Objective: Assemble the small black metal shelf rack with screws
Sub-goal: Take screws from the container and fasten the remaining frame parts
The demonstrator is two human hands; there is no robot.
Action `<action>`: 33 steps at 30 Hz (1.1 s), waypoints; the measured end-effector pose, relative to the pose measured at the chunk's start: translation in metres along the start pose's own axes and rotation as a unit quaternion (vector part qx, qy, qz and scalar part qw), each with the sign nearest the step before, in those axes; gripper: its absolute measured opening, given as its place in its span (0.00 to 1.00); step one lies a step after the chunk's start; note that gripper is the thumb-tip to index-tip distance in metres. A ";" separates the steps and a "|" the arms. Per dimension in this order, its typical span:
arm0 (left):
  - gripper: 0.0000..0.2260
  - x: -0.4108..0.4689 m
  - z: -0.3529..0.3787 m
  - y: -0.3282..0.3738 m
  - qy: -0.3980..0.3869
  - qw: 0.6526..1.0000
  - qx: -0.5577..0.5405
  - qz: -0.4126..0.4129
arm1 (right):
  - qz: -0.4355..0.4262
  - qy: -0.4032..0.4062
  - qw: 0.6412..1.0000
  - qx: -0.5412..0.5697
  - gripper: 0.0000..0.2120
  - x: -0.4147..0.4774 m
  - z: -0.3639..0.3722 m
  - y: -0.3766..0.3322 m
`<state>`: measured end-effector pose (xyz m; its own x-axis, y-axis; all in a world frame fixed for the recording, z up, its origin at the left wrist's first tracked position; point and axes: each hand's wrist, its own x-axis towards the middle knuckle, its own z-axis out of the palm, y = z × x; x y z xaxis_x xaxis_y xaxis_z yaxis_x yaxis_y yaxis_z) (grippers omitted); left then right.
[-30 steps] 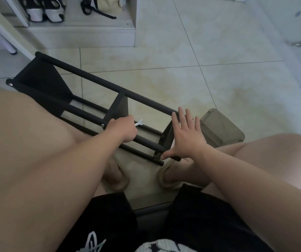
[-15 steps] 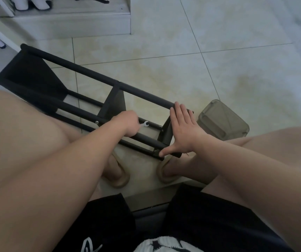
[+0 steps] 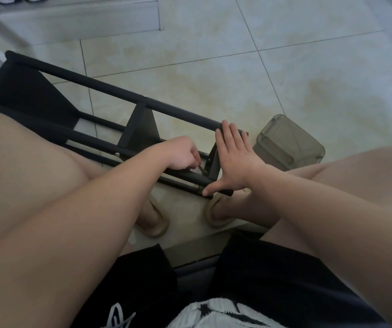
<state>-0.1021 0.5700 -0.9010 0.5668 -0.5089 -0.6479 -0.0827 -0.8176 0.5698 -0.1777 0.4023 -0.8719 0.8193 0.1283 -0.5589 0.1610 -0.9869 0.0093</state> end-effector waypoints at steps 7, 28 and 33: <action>0.05 0.011 0.009 0.002 -0.040 0.984 -0.171 -0.010 | 0.000 -0.001 1.000 0.008 0.77 0.001 0.000 0.000; 0.03 0.021 0.018 0.003 0.031 0.963 -0.265 -0.049 | -0.005 0.035 0.998 0.049 0.78 -0.005 0.003 0.000; 0.03 0.021 0.019 0.002 0.025 0.965 -0.257 -0.043 | -0.004 0.037 0.998 0.046 0.77 -0.004 0.003 -0.001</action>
<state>-0.1056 0.5520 -0.9231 0.5937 -0.4212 -0.6857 0.3759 -0.6083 0.6991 -0.1831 0.4019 -0.8721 0.8571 0.1399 -0.4958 0.1198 -0.9902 -0.0724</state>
